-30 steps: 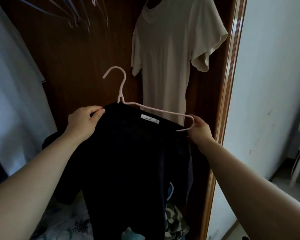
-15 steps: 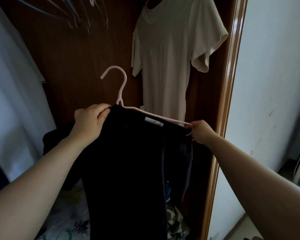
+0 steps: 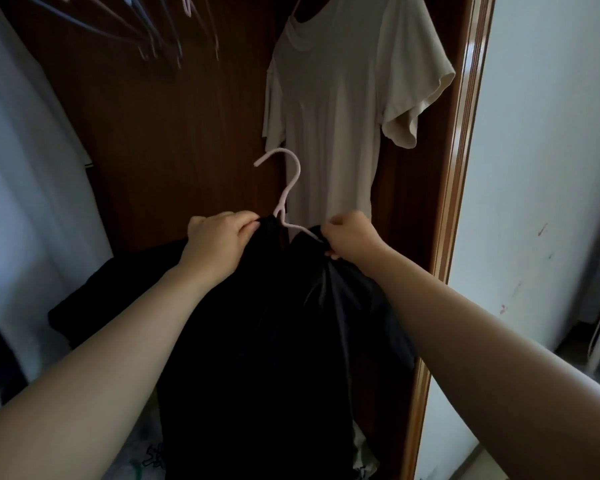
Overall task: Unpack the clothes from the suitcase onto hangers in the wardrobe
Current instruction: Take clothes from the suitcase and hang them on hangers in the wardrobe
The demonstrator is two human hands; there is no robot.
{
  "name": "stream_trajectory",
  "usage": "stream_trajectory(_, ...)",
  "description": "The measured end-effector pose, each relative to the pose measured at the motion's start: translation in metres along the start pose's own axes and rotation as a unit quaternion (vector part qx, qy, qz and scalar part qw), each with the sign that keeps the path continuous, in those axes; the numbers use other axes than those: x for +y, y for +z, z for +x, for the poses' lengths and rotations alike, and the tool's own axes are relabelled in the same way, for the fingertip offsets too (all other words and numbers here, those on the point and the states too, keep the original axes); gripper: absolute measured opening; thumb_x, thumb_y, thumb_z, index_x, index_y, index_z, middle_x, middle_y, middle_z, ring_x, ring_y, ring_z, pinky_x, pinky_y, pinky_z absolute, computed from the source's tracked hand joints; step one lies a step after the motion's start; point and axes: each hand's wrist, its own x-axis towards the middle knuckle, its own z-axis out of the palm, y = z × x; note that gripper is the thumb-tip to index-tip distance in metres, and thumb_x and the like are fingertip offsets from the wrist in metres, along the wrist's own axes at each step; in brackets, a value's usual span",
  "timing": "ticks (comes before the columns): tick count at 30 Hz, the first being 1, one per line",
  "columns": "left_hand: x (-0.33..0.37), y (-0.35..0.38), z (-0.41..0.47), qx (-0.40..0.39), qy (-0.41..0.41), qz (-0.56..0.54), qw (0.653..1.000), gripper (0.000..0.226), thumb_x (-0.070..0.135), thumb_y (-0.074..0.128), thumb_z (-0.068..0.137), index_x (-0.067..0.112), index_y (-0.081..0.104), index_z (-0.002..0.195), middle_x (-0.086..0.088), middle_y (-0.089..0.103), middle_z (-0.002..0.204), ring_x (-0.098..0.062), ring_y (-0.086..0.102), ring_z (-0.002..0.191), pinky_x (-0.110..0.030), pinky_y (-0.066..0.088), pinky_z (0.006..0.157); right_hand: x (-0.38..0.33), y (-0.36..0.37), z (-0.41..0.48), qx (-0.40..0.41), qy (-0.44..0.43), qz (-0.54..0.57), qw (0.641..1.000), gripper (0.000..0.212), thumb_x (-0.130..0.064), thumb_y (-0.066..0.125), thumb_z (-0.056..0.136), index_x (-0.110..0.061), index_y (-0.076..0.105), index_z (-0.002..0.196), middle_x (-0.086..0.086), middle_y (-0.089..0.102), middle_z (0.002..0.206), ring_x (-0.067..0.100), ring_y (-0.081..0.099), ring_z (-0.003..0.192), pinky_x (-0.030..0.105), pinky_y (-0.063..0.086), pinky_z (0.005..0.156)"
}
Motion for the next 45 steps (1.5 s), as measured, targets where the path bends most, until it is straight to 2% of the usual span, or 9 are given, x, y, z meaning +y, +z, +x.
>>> stream_trajectory(3, 0.002, -0.003, 0.005, -0.031, -0.011, -0.061, 0.998, 0.026, 0.033, 0.040, 0.101, 0.027, 0.063, 0.111, 0.004, 0.068, 0.092, -0.021, 0.063, 0.088, -0.047, 0.045, 0.088, -0.012, -0.005, -0.004, -0.016, 0.028, 0.177, 0.984, 0.019, -0.017, 0.058, 0.085, -0.001, 0.066, 0.084, 0.011, 0.060, 0.072, 0.018, 0.057, 0.057, 0.029, 0.046, 0.053)
stream_trajectory(7, 0.001, -0.011, 0.009, -0.026, -0.051, -0.144, 0.988, 0.032, 0.032, 0.041, 0.101, 0.024, 0.061, 0.124, 0.001, 0.067, 0.114, -0.023, 0.061, 0.106, -0.048, 0.046, 0.095, 0.001, -0.026, 0.002, 0.016, -0.036, -0.053, 0.998, 0.036, -0.034, 0.050, 0.080, -0.028, 0.071, 0.109, 0.002, 0.068, 0.110, 0.026, 0.058, 0.112, 0.043, 0.045, 0.100)
stream_trajectory(9, 0.002, -0.014, 0.011, -0.027, -0.061, -0.163, 0.984, 0.033, 0.032, 0.041, 0.101, 0.023, 0.060, 0.127, 0.001, 0.065, 0.121, -0.021, 0.059, 0.111, -0.045, 0.046, 0.097, 0.009, -0.032, 0.003, 0.008, -0.062, -0.130, 0.990, 0.028, -0.036, 0.049, 0.088, -0.032, 0.069, 0.105, -0.001, 0.069, 0.106, 0.021, 0.055, 0.110, 0.043, 0.028, 0.109)
stream_trajectory(14, -0.014, -0.022, 0.008, -0.024, -0.056, -0.160, 0.985, 0.031, 0.032, 0.041, 0.102, 0.022, 0.065, 0.118, 0.005, 0.066, 0.107, -0.013, 0.059, 0.098, -0.028, 0.042, 0.079, 0.007, -0.052, -0.001, 0.054, -0.091, -0.119, 0.987, 0.019, -0.041, 0.051, 0.096, -0.033, 0.067, 0.088, -0.005, 0.069, 0.088, 0.016, 0.060, 0.095, 0.045, 0.024, 0.107)
stream_trajectory(22, -0.059, -0.040, 0.012, -0.011, -0.034, 0.075, 0.997, 0.042, 0.046, 0.028, 0.100, 0.026, 0.061, 0.116, -0.002, 0.066, 0.107, -0.028, 0.058, 0.100, -0.042, 0.039, 0.088, 0.008, -0.086, 0.007, 0.083, -0.053, -0.010, 0.995, 0.014, -0.050, 0.059, 0.084, -0.042, 0.070, 0.079, -0.009, 0.071, 0.088, 0.024, 0.063, 0.101, 0.056, 0.036, 0.104)
stream_trajectory(26, -0.038, -0.042, 0.030, -0.040, -0.025, -0.113, 0.992, 0.025, 0.032, 0.040, 0.101, 0.019, 0.059, 0.111, -0.002, 0.062, 0.099, -0.020, 0.058, 0.091, -0.033, 0.042, 0.072, -0.008, -0.084, 0.007, 0.086, -0.071, -0.021, 0.994, 0.014, -0.047, 0.060, 0.084, -0.039, 0.071, 0.079, -0.008, 0.071, 0.085, 0.023, 0.065, 0.096, 0.055, 0.038, 0.103)
stream_trajectory(31, -0.036, -0.052, 0.051, -0.006, -0.025, -0.104, 0.994, 0.021, 0.027, 0.040, 0.102, 0.015, 0.057, 0.102, -0.001, 0.058, 0.088, -0.019, 0.054, 0.080, -0.030, 0.036, 0.061, -0.016, -0.103, 0.004, 0.111, -0.094, -0.070, 0.987, 0.018, -0.027, 0.059, 0.091, -0.020, 0.069, 0.104, -0.004, 0.068, 0.097, 0.014, 0.065, 0.090, 0.037, 0.054, 0.087)
stream_trajectory(37, -0.037, -0.050, 0.088, 0.035, -0.089, -0.029, 0.995, 0.026, 0.030, 0.032, 0.103, 0.014, 0.052, 0.105, -0.004, 0.053, 0.095, -0.032, 0.054, 0.098, -0.049, 0.039, 0.095, -0.026, -0.119, 0.009, 0.198, -0.138, -0.192, 0.951, 0.017, -0.033, 0.059, 0.090, -0.027, 0.070, 0.102, -0.007, 0.067, 0.096, 0.015, 0.061, 0.089, 0.036, 0.050, 0.078)
stream_trajectory(45, -0.016, -0.031, 0.146, 0.016, -0.137, -0.125, 0.983, 0.056, 0.042, 0.030, 0.102, 0.020, 0.018, 0.152, -0.013, 0.018, 0.157, -0.035, 0.022, 0.141, -0.052, 0.019, 0.115, -0.101, -0.138, 0.035, 0.300, -0.175, -0.246, 0.905, 0.015, -0.034, 0.061, 0.089, -0.032, 0.073, 0.097, -0.009, 0.068, 0.094, 0.014, 0.057, 0.087, 0.031, 0.040, 0.074)
